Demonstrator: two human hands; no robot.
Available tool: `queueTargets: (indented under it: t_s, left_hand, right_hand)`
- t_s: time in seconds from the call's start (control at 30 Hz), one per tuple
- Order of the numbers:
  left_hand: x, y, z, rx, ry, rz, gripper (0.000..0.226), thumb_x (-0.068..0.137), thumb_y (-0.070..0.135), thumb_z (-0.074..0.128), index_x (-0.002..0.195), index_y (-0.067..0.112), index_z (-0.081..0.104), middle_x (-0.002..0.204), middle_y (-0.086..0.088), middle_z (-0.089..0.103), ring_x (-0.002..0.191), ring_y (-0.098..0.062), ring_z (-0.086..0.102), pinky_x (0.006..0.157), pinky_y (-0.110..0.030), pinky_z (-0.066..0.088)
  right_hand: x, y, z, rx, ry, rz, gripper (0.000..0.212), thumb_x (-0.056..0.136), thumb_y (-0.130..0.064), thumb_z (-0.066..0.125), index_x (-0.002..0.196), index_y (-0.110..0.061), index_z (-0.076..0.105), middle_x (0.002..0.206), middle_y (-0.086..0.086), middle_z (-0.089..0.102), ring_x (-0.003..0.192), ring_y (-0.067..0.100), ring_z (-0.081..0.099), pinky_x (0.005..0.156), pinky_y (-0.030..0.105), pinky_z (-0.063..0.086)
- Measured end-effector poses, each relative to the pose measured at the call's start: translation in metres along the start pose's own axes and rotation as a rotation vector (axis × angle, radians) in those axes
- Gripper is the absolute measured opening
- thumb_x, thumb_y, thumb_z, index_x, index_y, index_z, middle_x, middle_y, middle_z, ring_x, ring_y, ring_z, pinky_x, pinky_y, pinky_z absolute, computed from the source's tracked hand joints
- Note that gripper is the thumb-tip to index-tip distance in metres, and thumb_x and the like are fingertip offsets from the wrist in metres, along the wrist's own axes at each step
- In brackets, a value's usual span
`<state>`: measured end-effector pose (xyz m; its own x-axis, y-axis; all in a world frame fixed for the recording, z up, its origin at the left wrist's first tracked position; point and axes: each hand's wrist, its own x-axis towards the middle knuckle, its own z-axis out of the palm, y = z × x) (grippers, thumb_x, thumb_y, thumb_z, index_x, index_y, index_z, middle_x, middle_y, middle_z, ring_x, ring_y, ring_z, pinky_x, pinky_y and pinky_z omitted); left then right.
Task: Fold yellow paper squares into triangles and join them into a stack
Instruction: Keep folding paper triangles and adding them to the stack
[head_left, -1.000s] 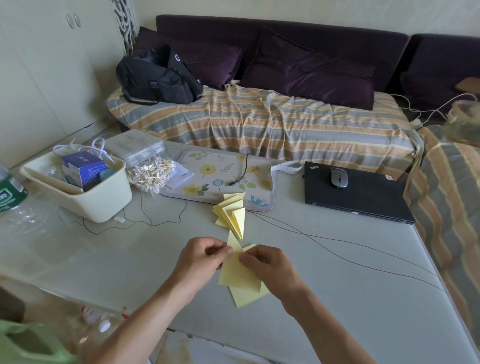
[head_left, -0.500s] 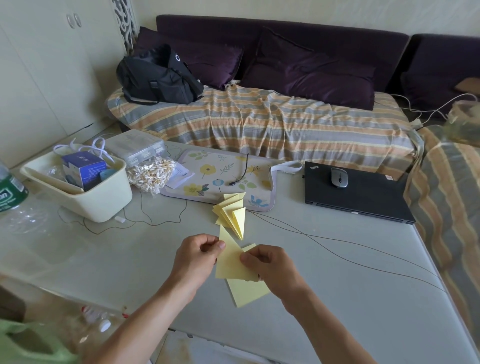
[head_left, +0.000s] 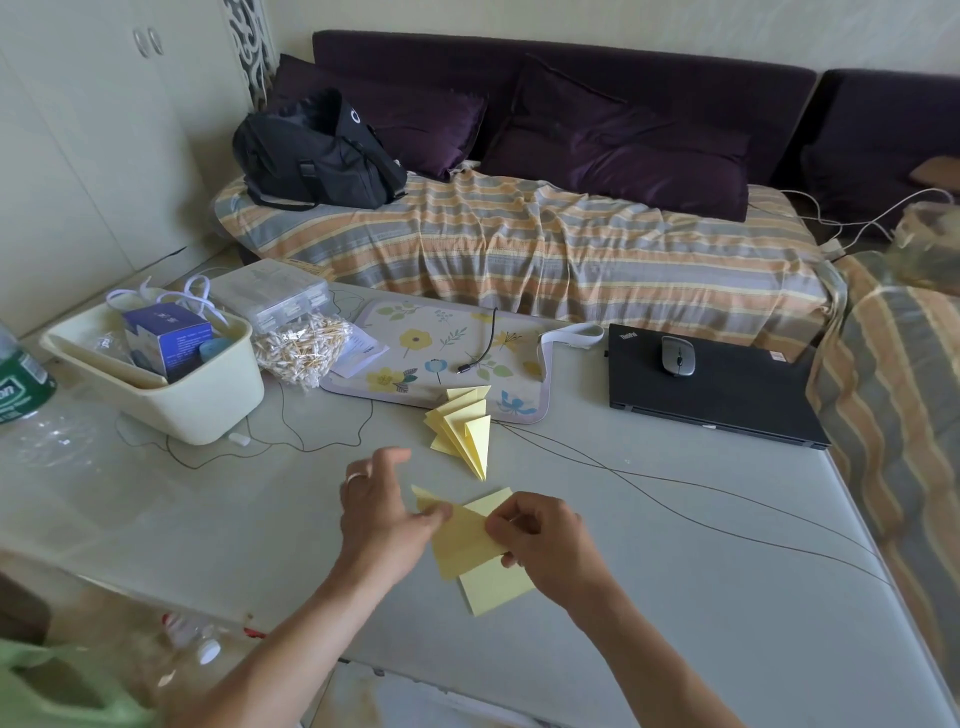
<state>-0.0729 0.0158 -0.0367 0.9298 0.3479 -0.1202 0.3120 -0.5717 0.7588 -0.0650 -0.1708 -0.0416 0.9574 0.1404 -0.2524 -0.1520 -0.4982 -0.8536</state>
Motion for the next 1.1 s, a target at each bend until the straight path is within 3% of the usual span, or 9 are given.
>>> queueTargets:
  t_s: [0.07, 0.13, 0.27, 0.37, 0.47, 0.67, 0.8, 1.0, 1.1]
  left_hand:
    - [-0.003, 0.004, -0.002, 0.249, -0.01, 0.121, 0.055, 0.077, 0.041, 0.082, 0.126, 0.043, 0.057, 0.136, 0.008, 0.038, 0.135, -0.017, 0.029, 0.1, -0.035, 0.031]
    - [-0.007, 0.007, -0.002, 0.401, -0.072, 0.161, 0.035, 0.077, 0.049, 0.08, 0.11, 0.049, 0.068, 0.132, 0.016, 0.043, 0.135, -0.011, 0.03, 0.103, -0.036, 0.026]
    - [-0.011, 0.009, 0.001, 0.485, -0.201, 0.138, 0.011, 0.08, 0.05, 0.078, 0.086, 0.044, 0.072, 0.107, 0.017, 0.059, 0.117, -0.007, 0.048, 0.09, -0.034, 0.026]
    - [-0.01, 0.009, -0.001, 0.312, -0.348, 0.1, 0.012, 0.081, 0.038, 0.081, 0.079, 0.033, 0.07, 0.082, 0.016, 0.066, 0.089, -0.007, 0.063, 0.078, -0.026, 0.042]
    - [-0.014, 0.007, -0.001, 0.138, -0.463, 0.055, 0.015, 0.082, 0.026, 0.082, 0.076, 0.027, 0.068, 0.071, 0.015, 0.063, 0.069, -0.004, 0.059, 0.061, -0.016, 0.041]
    - [-0.013, 0.006, 0.002, -0.117, -0.421, -0.061, 0.014, 0.087, 0.02, 0.079, 0.079, 0.018, 0.067, 0.068, 0.007, 0.065, 0.065, -0.014, 0.06, 0.069, -0.031, 0.05]
    - [-0.015, 0.011, 0.001, -0.235, -0.447, -0.135, 0.004, 0.093, 0.017, 0.071, 0.092, 0.013, 0.071, 0.08, 0.0, 0.071, 0.071, -0.013, 0.064, 0.068, -0.024, 0.054]
    - [-0.012, 0.017, -0.002, -0.41, -0.331, -0.121, 0.013, 0.098, 0.017, 0.066, 0.087, 0.01, 0.07, 0.075, 0.003, 0.071, 0.066, -0.007, 0.065, 0.062, -0.016, 0.054]
    - [-0.009, 0.015, -0.001, -0.46, -0.278, -0.138, 0.008, 0.095, 0.014, 0.069, 0.09, 0.007, 0.07, 0.075, 0.002, 0.069, 0.067, -0.011, 0.065, 0.065, -0.02, 0.057]
  right_hand:
    - [-0.001, 0.001, 0.001, -0.07, -0.011, -0.035, 0.011, 0.091, -0.022, 0.067, 0.084, -0.017, 0.073, 0.063, 0.001, 0.069, 0.051, 0.001, 0.053, 0.049, 0.01, 0.037]
    - [-0.002, 0.002, 0.004, -0.141, -0.019, -0.078, 0.01, 0.09, -0.022, 0.068, 0.084, -0.017, 0.074, 0.063, -0.004, 0.066, 0.053, 0.002, 0.055, 0.052, 0.01, 0.039]
    - [-0.001, 0.003, 0.006, -0.192, -0.001, -0.124, 0.008, 0.089, -0.024, 0.07, 0.085, -0.019, 0.075, 0.073, -0.008, 0.066, 0.064, 0.003, 0.055, 0.058, 0.011, 0.042]
    - [0.001, 0.001, 0.005, -0.13, 0.046, -0.119, 0.006, 0.085, -0.026, 0.073, 0.081, -0.021, 0.074, 0.075, -0.005, 0.067, 0.063, 0.004, 0.052, 0.057, 0.012, 0.04]
    - [0.003, -0.001, 0.004, -0.007, 0.076, -0.07, 0.007, 0.081, -0.03, 0.077, 0.08, -0.024, 0.073, 0.076, -0.001, 0.067, 0.064, 0.005, 0.053, 0.059, 0.017, 0.041]
    - [0.001, -0.001, 0.004, 0.145, -0.063, 0.017, 0.017, 0.087, -0.028, 0.076, 0.087, -0.013, 0.069, 0.072, -0.004, 0.064, 0.062, 0.009, 0.054, 0.059, 0.02, 0.042]
    - [0.002, 0.0, 0.003, 0.139, -0.089, 0.019, 0.019, 0.089, -0.027, 0.073, 0.088, -0.008, 0.069, 0.075, 0.004, 0.066, 0.064, 0.012, 0.057, 0.066, 0.029, 0.047]
    - [0.0, -0.002, 0.002, 0.116, -0.178, 0.025, 0.011, 0.089, -0.024, 0.072, 0.085, -0.014, 0.07, 0.075, -0.001, 0.066, 0.063, 0.009, 0.057, 0.066, 0.025, 0.046]
    - [0.0, -0.002, 0.002, 0.091, -0.154, 0.037, 0.011, 0.089, -0.025, 0.073, 0.085, -0.015, 0.07, 0.071, -0.003, 0.063, 0.061, 0.008, 0.055, 0.061, 0.02, 0.042]
